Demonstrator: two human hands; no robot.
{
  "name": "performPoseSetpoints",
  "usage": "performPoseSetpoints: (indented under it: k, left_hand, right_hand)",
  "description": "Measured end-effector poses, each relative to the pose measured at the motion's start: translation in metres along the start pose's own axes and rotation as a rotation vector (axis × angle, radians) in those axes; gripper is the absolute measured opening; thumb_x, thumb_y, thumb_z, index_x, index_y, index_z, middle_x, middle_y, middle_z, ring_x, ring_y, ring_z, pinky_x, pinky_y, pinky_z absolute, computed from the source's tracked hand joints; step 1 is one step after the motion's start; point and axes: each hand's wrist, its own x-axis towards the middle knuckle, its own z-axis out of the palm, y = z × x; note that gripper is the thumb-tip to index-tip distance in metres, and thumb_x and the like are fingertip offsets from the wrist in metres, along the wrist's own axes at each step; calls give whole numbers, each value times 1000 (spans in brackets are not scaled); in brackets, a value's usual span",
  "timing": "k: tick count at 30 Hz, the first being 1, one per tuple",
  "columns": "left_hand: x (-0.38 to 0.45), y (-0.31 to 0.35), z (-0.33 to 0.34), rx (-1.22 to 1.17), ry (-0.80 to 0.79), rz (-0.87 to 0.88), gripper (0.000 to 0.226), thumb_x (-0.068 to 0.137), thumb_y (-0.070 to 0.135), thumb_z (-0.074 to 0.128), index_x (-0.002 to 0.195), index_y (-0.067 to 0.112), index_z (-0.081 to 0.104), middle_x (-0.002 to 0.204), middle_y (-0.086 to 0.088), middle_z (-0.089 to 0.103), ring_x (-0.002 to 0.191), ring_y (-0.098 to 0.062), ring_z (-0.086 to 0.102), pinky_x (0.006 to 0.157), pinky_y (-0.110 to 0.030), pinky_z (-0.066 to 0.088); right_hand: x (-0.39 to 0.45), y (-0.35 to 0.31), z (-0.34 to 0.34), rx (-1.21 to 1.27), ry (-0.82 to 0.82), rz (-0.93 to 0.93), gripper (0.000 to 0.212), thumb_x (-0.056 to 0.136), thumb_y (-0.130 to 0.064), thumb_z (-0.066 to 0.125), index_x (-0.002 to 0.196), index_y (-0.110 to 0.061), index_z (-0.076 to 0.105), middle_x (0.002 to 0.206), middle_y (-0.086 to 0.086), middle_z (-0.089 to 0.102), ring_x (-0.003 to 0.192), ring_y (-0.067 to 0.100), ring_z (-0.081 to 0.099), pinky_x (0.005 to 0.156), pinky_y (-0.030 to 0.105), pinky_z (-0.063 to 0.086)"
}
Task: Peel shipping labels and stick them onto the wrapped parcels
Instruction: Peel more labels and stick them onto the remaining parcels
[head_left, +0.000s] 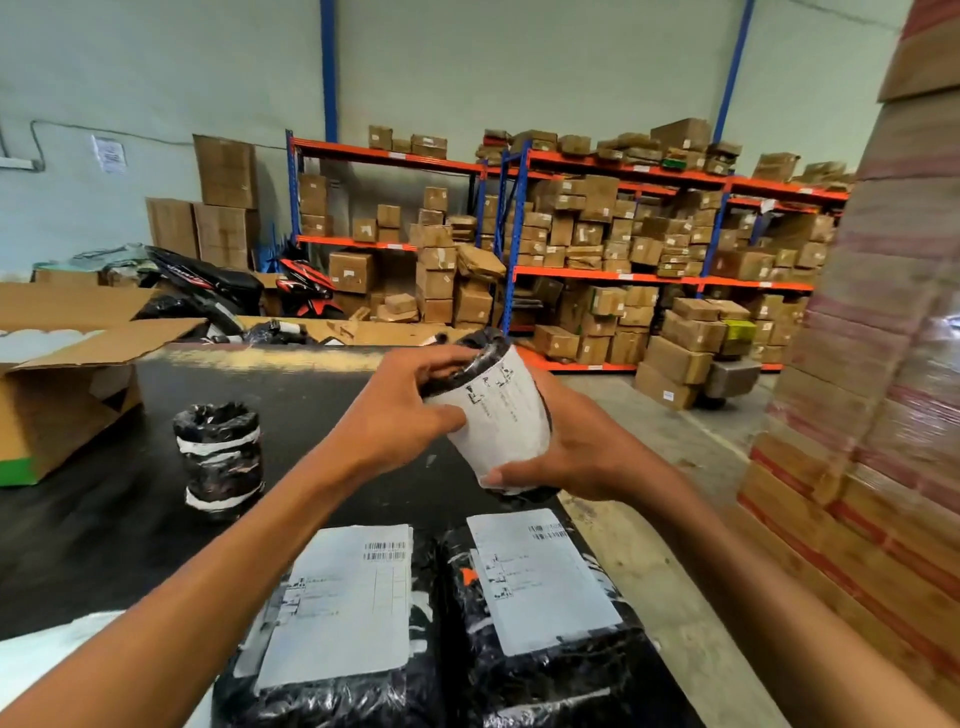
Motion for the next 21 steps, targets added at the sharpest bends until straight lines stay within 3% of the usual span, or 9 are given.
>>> performPoseSetpoints:
  k: [3, 5, 8, 10, 13, 17, 19, 21]
  left_hand:
    - [7, -13, 19, 119, 72, 50, 56, 77, 1, 71, 125, 27, 59, 130, 8, 56, 121, -3, 47, 94, -5, 37]
    - [7, -26, 34, 85, 84, -91, 64, 79, 12, 73, 136, 26, 47, 135, 7, 52, 123, -8, 46, 103, -24, 40]
    - [3, -42, 52, -75, 46, -329, 54, 84, 9, 66, 135, 14, 48, 122, -6, 65, 109, -19, 62, 96, -37, 49]
    - [-2, -53, 58, -74, 18, -315, 45, 83, 0, 63, 127, 10, 54, 111, -8, 70, 100, -19, 66, 90, -30, 53]
    - [-9, -64, 64, 30, -28, -248, 44, 79, -7, 64, 119, 9, 59, 105, 0, 67, 91, -9, 64, 73, -8, 51]
    - [-13, -70, 68, 78, -48, -249, 46, 80, -6, 63, 122, 9, 57, 107, -1, 67, 95, -14, 64, 84, -24, 55]
    - [-15, -69, 63, 75, -60, -263, 48, 80, -7, 61, 124, 9, 55, 104, -4, 67, 91, -15, 65, 78, -20, 54]
    - [-21, -64, 50, 41, -47, -270, 46, 82, -8, 59, 125, 7, 54, 102, -6, 66, 88, -16, 63, 73, -15, 52]
  right_hand:
    - [-15, 25, 10, 147, 170, 99, 99, 55, -31, 89, 137, -26, 33, 129, -7, 53, 118, 15, 51, 92, 36, 53]
    - [-24, 40, 22, 234, 220, 186, 101, 52, -31, 91, 134, -22, 33, 125, -4, 56, 115, 17, 54, 91, 40, 53]
    - [-34, 56, 46, 331, 251, 260, 101, 48, -34, 92, 129, -21, 33, 122, -4, 57, 113, 17, 56, 95, 42, 51]
    - [-37, 61, 59, 354, 276, 311, 99, 47, -37, 92, 125, -24, 34, 120, -6, 57, 112, 16, 56, 94, 40, 51]
    - [-39, 64, 67, 349, 301, 331, 103, 45, -41, 92, 129, -24, 34, 122, -7, 57, 111, 13, 55, 94, 38, 50]
    - [-42, 60, 64, 340, 251, 323, 100, 51, -37, 91, 131, -24, 32, 124, -6, 55, 115, 15, 54, 93, 35, 50]
    - [-44, 53, 59, 352, 253, 301, 95, 55, -33, 90, 131, -25, 33, 125, -5, 53, 116, 14, 52, 88, 26, 49]
    - [-46, 39, 54, 294, 415, 275, 93, 59, -43, 86, 135, -26, 34, 129, -7, 48, 117, 11, 47, 93, 26, 46]
